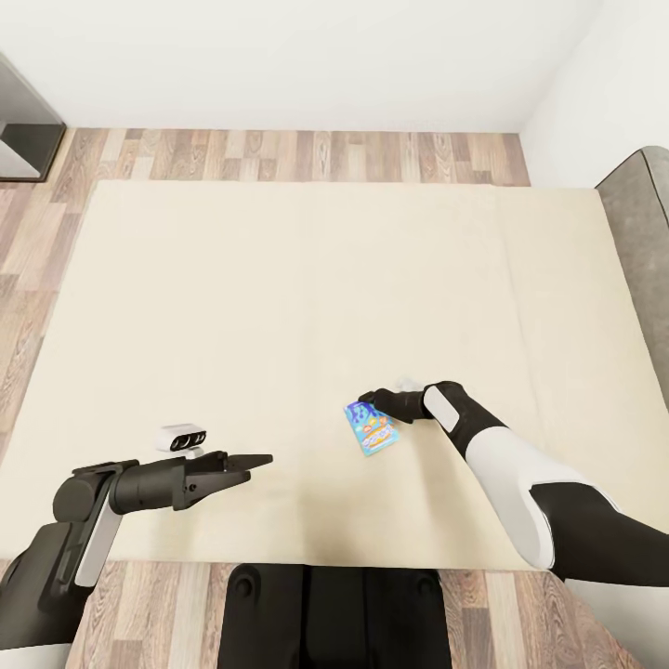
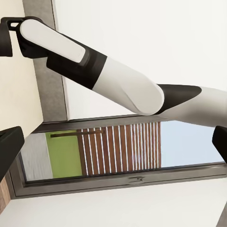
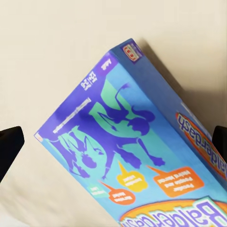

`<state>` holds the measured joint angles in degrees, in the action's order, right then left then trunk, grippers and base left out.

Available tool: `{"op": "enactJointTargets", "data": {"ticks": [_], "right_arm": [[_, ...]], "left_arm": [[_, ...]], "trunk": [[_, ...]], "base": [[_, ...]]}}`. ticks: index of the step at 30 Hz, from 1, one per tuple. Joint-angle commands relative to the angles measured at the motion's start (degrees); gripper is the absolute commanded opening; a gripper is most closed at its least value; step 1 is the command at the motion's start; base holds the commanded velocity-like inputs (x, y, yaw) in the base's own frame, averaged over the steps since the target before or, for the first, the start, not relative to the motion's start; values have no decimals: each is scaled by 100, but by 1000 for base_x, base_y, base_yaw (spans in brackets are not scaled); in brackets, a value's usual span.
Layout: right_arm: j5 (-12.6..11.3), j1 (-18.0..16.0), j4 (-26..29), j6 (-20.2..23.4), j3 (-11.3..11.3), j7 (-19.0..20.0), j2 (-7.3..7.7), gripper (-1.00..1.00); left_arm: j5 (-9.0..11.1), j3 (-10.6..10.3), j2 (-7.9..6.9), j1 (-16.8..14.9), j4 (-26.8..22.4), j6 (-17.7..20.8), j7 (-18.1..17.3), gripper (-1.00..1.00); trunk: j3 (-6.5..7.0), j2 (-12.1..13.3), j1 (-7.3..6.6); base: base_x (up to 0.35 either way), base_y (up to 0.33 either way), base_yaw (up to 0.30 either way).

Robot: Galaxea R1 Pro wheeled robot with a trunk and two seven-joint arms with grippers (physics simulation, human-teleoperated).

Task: Put all the toys in the child's room - the three board games (two on the bed and one on the table), the two jigsaw puzzles on the table, and the tennis ball on the table - inside the toy box on the table in the child's room.

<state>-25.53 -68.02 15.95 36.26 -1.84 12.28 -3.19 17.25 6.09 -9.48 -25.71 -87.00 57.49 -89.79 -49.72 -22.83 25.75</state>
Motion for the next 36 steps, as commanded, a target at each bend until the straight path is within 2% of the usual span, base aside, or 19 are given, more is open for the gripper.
{"op": "enactJointTargets", "data": {"ticks": [1, 17, 22, 27, 36], "right_arm": [[1, -1, 4, 18, -19, 12, 2, 100], [-13, 3, 4, 20, -21, 12, 3, 100], [-15, 7, 4, 21, -19, 18, 48, 100], [6, 34, 4, 19, -19, 233, 90, 100], [39, 354, 26, 16, -40, 741, 157, 100]], "left_arm": [[-3, 0, -2, -1, -2, 61, -21, 100], [-3, 6, -10, 1, -2, 61, -21, 100], [-3, 6, -10, 2, -2, 61, -21, 100], [-3, 6, -10, 0, -2, 61, -21, 100], [-3, 4, -5, 0, -2, 61, -21, 100]], "trunk": [[-6, -9, 3], [-6, -9, 3], [-6, -9, 3], [-6, -9, 3], [-6, -9, 3]], "base": [[0, 0, 0], [0, 36, 0], [0, 28, 0], [0, 4, 0], [0, 0, 0]]}}
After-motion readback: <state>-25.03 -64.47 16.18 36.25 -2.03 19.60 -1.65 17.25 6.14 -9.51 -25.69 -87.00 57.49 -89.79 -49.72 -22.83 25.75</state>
